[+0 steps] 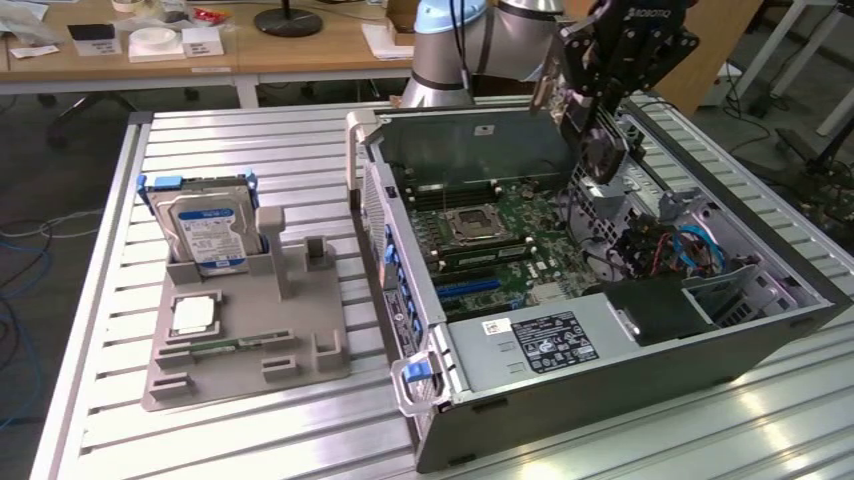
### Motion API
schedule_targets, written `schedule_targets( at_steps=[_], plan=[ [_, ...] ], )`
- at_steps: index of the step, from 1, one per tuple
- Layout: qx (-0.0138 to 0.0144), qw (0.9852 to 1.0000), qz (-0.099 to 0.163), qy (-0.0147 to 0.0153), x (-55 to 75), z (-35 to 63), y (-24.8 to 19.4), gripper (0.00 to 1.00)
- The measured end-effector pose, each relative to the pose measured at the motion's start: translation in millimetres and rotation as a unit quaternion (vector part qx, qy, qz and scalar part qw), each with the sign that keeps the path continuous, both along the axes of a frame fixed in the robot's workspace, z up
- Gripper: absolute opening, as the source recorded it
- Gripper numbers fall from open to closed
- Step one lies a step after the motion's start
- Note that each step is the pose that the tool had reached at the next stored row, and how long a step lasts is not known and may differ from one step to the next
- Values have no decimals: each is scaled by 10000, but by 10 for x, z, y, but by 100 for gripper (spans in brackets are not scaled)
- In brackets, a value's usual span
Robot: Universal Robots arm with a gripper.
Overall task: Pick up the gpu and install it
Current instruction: 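Pick up the gpu and move the gpu toward the slot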
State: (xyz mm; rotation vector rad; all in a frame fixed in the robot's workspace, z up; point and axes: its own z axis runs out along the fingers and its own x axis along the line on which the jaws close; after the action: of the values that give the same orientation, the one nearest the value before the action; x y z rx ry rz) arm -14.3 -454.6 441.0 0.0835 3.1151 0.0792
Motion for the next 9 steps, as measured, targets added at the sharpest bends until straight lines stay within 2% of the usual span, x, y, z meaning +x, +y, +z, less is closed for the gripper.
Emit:
schedule_targets(
  at_steps=[9],
  plan=[
    [0,10000,-1,0,237,-1,0,26]
  ],
)
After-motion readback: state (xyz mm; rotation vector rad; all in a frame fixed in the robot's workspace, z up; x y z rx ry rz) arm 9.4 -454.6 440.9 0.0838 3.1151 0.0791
